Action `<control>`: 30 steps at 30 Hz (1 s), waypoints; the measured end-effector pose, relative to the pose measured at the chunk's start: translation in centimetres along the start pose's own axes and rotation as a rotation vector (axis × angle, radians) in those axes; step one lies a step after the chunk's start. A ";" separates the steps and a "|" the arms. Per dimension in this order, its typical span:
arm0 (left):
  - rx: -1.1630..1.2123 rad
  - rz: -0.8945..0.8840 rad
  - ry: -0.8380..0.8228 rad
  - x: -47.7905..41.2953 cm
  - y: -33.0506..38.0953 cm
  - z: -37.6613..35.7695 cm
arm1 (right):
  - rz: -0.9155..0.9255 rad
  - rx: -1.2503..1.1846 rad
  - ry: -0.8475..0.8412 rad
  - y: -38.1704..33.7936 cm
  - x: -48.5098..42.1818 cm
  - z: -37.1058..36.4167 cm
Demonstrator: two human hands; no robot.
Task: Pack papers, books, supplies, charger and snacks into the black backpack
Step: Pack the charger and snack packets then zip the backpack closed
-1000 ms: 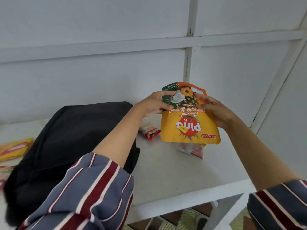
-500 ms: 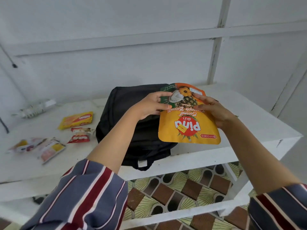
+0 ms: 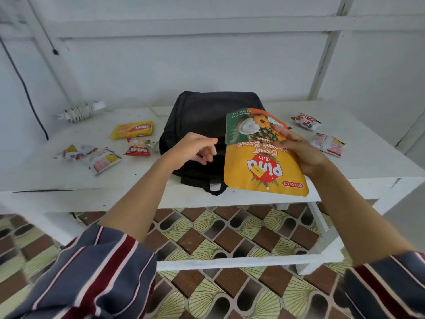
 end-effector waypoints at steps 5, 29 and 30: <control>-0.342 0.281 -0.317 1.1 -2.6 -1.2 | 0.040 -0.036 -0.053 0.4 0.8 -0.2; -1.178 -0.082 0.048 -4.5 -3.3 3.1 | 0.025 -0.001 -0.277 1.4 0.9 -1.2; -1.196 -0.080 0.044 -5.0 -3.4 3.5 | -0.002 0.020 -0.289 1.9 0.7 -1.5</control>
Point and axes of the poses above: each hand's wrist, its own x-axis away from the middle knuckle, its own z-axis out of the back of the hand, y = z × x, the point moved 5 cm from there along -x, towards the middle knuckle, and after that the axes turned 15 degrees about -y, right-handed, at the moved point
